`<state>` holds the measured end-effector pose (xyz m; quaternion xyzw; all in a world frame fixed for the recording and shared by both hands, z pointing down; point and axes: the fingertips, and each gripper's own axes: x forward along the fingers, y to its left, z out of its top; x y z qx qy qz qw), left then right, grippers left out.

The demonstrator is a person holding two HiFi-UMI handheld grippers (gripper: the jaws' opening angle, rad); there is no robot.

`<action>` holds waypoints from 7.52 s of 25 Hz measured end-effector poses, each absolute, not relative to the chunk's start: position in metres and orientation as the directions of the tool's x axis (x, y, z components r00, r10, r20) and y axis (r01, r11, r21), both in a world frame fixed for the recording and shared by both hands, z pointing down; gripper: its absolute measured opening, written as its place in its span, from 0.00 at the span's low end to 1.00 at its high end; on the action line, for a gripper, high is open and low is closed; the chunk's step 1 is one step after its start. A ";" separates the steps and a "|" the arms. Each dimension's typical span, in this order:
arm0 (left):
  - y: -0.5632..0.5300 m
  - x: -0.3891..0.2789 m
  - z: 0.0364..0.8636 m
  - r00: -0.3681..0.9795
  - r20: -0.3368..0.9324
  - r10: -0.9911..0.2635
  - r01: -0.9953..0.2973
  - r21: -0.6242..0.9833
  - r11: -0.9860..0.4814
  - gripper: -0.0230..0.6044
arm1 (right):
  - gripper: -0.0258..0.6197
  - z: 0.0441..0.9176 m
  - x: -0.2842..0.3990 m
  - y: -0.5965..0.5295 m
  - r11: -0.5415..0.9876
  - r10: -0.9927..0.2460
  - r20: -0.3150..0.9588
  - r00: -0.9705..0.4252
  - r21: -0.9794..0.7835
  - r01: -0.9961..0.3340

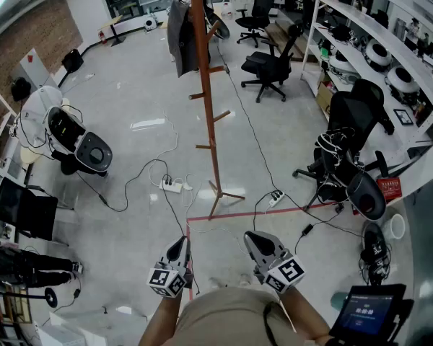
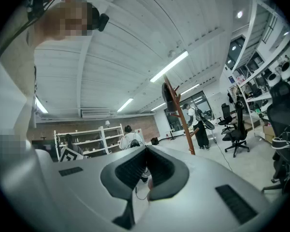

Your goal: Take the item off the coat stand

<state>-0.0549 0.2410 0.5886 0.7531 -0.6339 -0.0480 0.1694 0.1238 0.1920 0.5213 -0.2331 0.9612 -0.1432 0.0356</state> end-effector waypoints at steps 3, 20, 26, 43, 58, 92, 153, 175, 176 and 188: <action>0.242 -0.049 0.588 0.195 0.144 -0.970 -0.938 0.315 -0.142 0.07 | 0.06 0.522 0.127 0.192 0.851 -0.456 -0.006 -0.890 -0.296 -0.434; 0.243 -0.018 0.588 0.144 0.127 -0.981 -0.953 0.285 -0.103 0.07 | 0.06 0.539 0.156 0.200 0.868 -0.392 0.044 -0.919 -0.315 -0.385; 0.249 -0.028 0.591 0.135 0.137 -0.981 -0.950 0.300 -0.089 0.07 | 0.06 0.534 0.147 0.194 0.877 -0.386 0.037 -0.922 -0.295 -0.379; 0.207 -0.083 0.586 0.288 0.124 -0.950 -0.917 0.322 -0.236 0.07 | 0.06 0.516 0.077 0.170 0.844 -0.473 0.005 -0.881 -0.283 -0.455; 0.215 -0.127 0.609 0.321 0.105 -0.941 -0.902 0.338 -0.270 0.07 | 0.07 0.516 0.033 0.182 0.864 -0.435 -0.143 -0.889 -0.345 -0.367; 0.129 -0.063 0.592 0.324 0.105 -0.940 -0.893 0.363 -0.267 0.07 | 0.06 0.496 0.089 0.104 0.849 -0.366 -0.193 -0.911 -0.470 -0.241; 0.098 -0.215 0.608 0.382 0.098 -0.919 -0.874 0.361 -0.325 0.07 | 0.06 0.494 -0.037 0.059 0.812 -0.463 -0.192 -0.866 -0.484 -0.326; 0.026 -0.184 0.578 0.356 0.100 -0.929 -0.886 0.351 -0.302 0.07 | 0.06 0.463 -0.020 -0.019 0.834 -0.429 -0.209 -0.879 -0.467 -0.296; 0.023 -0.181 0.581 0.354 0.097 -0.930 -0.887 0.352 -0.300 0.07 | 0.06 0.460 -0.020 -0.020 0.841 -0.418 -0.223 -0.881 -0.463 -0.282; 0.010 -0.166 0.587 0.332 0.131 -0.934 -0.895 0.357 -0.268 0.07 | 0.06 0.465 -0.007 -0.037 0.842 -0.394 -0.208 -0.895 -0.472 -0.261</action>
